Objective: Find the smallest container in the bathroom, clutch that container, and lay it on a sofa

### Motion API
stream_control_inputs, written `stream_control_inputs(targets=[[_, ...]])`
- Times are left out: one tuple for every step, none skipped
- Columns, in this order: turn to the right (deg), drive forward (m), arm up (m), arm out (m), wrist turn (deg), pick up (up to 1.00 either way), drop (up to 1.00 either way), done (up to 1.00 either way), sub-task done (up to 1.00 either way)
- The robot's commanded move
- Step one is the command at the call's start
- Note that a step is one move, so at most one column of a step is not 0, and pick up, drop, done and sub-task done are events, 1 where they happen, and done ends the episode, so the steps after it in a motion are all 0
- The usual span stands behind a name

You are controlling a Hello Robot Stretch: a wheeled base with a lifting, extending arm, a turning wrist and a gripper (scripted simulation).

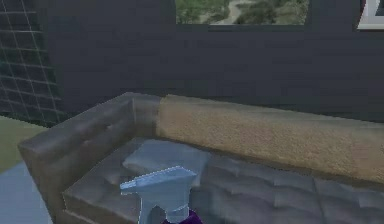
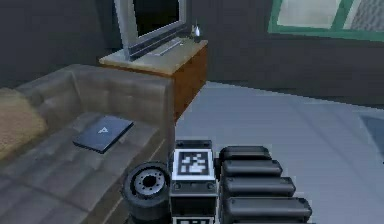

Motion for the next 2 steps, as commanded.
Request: stream_control_inputs(targets=[[-39.0, 0.0, 0.0, 0.0, 0.0, 0.0, 0.0, 0.0, 0.0], [39.0, 0.0, 0.0, 0.0, 0.0, 0.0, 0.0, 0.0, 0.0]])
